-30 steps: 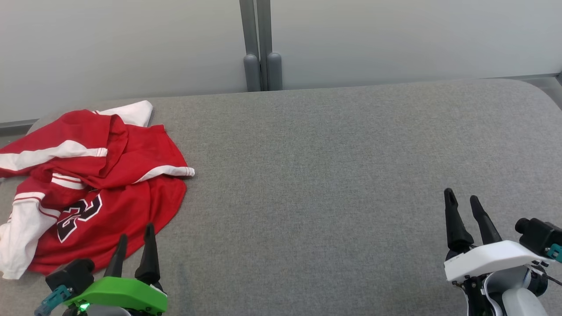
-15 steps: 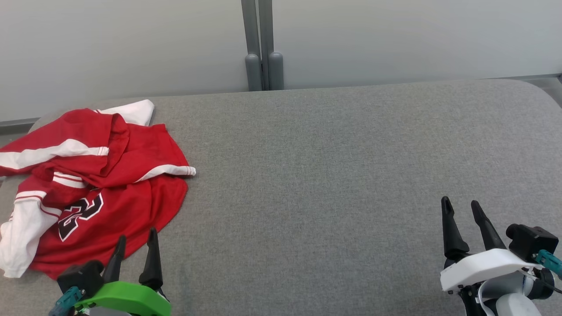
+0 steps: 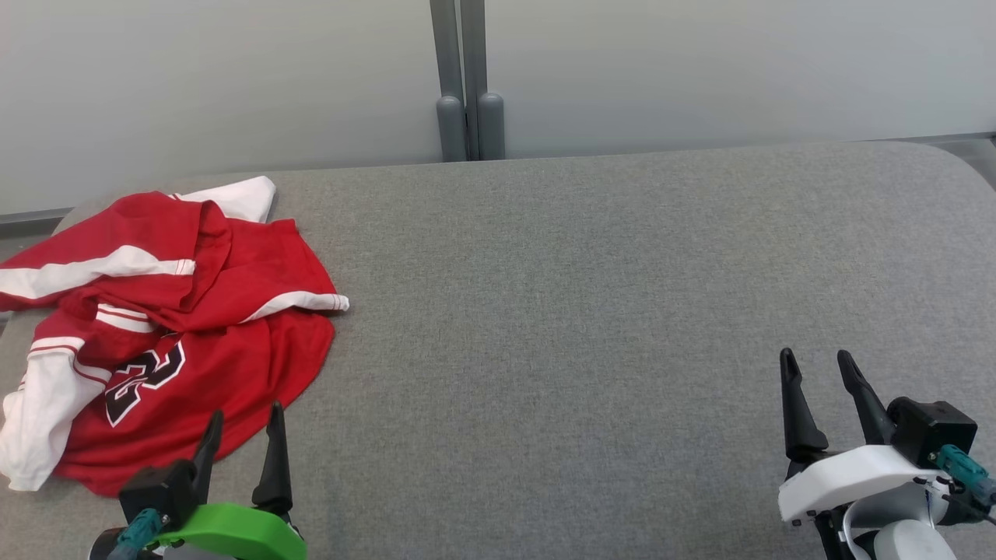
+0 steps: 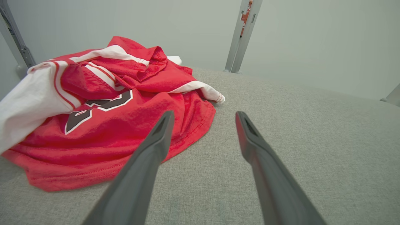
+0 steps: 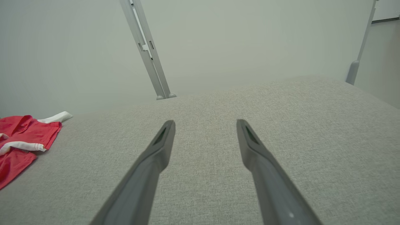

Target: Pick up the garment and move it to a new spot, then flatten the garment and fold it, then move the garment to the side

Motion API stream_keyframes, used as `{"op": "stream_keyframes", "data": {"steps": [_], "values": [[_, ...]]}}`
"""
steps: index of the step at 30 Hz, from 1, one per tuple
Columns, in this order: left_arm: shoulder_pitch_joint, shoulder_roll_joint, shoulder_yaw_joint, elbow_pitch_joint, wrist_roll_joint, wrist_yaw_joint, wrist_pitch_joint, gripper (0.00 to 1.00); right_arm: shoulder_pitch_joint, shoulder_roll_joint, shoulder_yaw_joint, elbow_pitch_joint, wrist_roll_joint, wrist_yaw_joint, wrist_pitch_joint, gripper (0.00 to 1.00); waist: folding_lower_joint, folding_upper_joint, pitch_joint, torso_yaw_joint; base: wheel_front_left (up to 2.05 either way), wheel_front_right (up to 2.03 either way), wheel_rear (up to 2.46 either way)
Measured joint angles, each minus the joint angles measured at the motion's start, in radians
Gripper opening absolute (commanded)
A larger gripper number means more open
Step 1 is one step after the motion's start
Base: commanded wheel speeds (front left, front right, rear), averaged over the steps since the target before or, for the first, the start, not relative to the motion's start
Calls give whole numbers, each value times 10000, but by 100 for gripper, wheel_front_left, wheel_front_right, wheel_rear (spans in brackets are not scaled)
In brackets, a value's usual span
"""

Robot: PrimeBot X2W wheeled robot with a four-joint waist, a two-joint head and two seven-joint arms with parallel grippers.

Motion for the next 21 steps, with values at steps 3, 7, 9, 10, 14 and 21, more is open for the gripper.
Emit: {"op": "stream_keyframes", "data": {"steps": [3,7,9,10,14,21], "values": [[0,-12,-21,-38,334,-29,-84,100,0,2,-21,0,-238,0,-75,100,0,0,-2,-8,0,0,0],[14,-12,-54,-63,656,-61,-167,100,0,2,-25,-2,-575,2,-165,100,0,0,-7,-37,0,0,0],[22,-12,-75,-59,869,-98,-207,100,0,4,-48,-19,-711,2,-192,100,0,0,-3,-39,0,0,0],[22,-12,-86,-54,941,-107,-245,100,1,4,-82,-25,-775,2,-222,100,0,0,-4,-39,0,0,0],[27,-12,-150,-38,1189,-159,-301,100,6,4,-134,-13,-826,2,-301,100,0,0,-5,-44,0,0,0],[42,-75,-138,75,1641,-245,-443,100,48,4,-169,4,-1202,2,-431,100,0,0,-22,-63,0,0,0]]}}
